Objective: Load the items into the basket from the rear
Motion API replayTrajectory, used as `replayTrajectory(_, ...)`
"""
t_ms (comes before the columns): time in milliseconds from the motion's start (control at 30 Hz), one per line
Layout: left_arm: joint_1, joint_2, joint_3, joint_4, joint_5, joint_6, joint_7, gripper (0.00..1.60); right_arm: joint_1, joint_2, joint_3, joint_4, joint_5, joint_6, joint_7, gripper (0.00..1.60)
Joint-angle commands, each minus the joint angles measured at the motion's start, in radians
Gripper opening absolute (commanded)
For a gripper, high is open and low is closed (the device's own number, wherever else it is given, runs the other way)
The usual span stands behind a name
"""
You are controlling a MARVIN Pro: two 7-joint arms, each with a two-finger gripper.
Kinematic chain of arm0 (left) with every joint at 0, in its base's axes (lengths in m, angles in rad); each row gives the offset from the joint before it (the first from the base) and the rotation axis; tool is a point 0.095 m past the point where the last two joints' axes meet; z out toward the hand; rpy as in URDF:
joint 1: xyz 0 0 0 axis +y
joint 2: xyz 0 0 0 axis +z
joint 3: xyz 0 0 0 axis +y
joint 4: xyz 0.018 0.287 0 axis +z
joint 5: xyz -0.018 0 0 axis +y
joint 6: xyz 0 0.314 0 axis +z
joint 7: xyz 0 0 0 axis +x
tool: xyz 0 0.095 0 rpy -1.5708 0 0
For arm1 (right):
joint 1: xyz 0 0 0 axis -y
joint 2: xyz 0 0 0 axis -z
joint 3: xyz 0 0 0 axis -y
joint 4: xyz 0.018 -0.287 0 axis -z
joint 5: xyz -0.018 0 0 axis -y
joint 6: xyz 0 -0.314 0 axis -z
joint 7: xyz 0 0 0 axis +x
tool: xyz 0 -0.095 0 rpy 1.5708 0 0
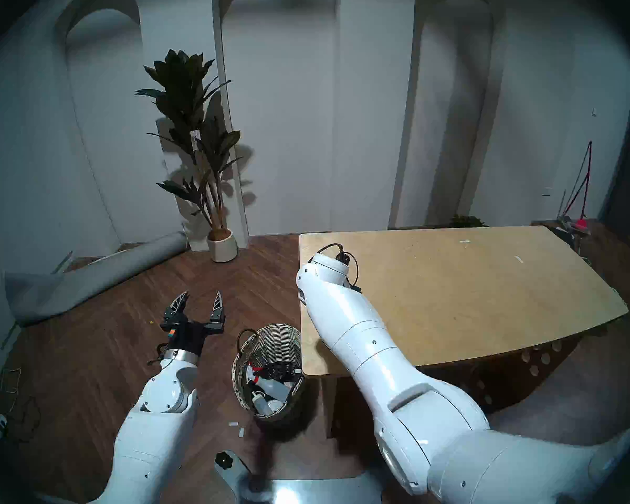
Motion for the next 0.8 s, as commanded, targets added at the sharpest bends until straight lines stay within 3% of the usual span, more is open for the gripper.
replayTrajectory(0, -0.009, 0.006, 0.004, -0.046, -0.001, 0.024, -0.008, 1.60, 0.077, -0.040, -0.005, 0.046, -0.012, -0.045, 0.008, 0.00)
replayTrajectory(200, -0.012, 0.007, 0.005, -0.048, -0.003, 0.042, -0.012, 1.60, 0.091, -0.044, -0.007, 0.065, -0.012, -0.051, 0.010, 0.00)
replayTrajectory(400, -0.019, 0.006, 0.003, -0.041, -0.003, 0.047, -0.011, 1.60, 0.080, -0.053, -0.004, -0.022, 0.006, -0.023, 0.006, 0.00)
replayTrajectory(767, -0.016, 0.002, -0.042, -0.053, -0.005, 0.040, 0.042, 1.60, 0.015, -0.082, -0.072, -0.142, 0.015, 0.039, 0.003, 0.00)
